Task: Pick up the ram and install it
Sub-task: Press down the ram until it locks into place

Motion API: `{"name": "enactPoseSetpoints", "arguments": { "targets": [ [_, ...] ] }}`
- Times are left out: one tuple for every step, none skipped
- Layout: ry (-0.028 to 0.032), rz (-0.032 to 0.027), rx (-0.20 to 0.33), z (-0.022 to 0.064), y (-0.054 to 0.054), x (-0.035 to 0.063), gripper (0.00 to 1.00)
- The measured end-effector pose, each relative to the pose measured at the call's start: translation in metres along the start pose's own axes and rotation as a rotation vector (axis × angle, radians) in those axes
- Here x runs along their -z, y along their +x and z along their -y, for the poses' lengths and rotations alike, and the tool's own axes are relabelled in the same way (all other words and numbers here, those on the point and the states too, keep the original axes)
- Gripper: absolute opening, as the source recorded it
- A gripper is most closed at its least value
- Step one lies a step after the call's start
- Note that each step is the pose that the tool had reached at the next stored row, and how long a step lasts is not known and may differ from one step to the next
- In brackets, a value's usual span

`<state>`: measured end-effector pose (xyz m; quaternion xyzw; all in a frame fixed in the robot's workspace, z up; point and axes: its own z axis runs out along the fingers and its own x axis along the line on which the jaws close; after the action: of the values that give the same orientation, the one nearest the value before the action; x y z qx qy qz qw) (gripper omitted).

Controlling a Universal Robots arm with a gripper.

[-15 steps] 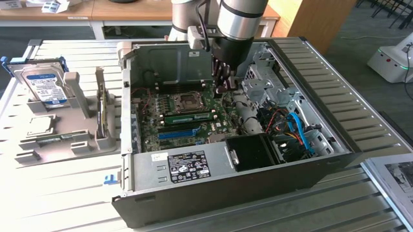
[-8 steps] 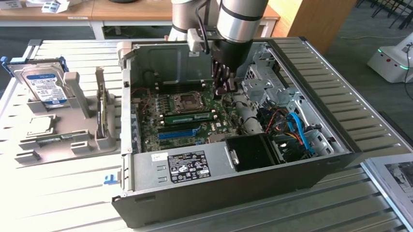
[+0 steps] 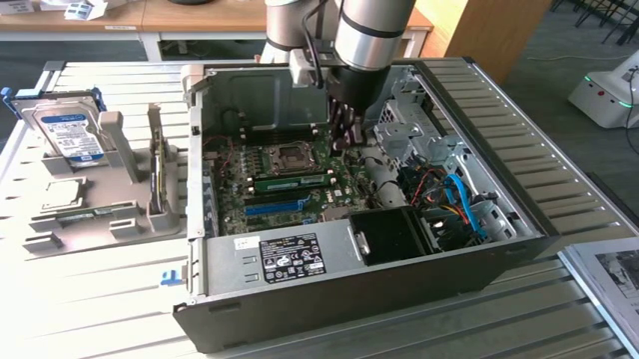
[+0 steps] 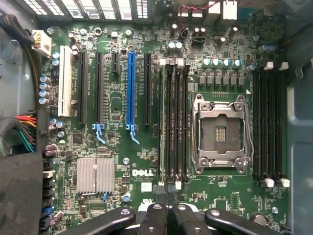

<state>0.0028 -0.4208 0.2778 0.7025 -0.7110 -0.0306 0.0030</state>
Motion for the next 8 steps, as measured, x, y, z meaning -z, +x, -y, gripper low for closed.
{"name": "enactPoseSetpoints", "arguments": {
  "targets": [
    [0.0000,0.0000,0.000,0.0000,0.0000,-0.0008,0.10],
    [0.0000,0.0001,0.000,0.0001,0.0001,-0.0015,0.10],
    [0.0000,0.0000,0.000,0.0001,0.0001,-0.0022,0.10],
    [0.0000,0.0000,0.000,0.0001,0.0001,-0.0029,0.10],
    [0.0000,0.0000,0.000,0.0002,0.0001,-0.0036,0.10],
    [0.0000,0.0000,0.000,0.0002,0.0002,-0.0043,0.10],
    [0.0000,0.0000,0.000,0.0002,0.0002,-0.0051,0.10],
    [0.0000,0.0000,0.000,0.0003,0.0002,-0.0058,0.10]
  ]
}}
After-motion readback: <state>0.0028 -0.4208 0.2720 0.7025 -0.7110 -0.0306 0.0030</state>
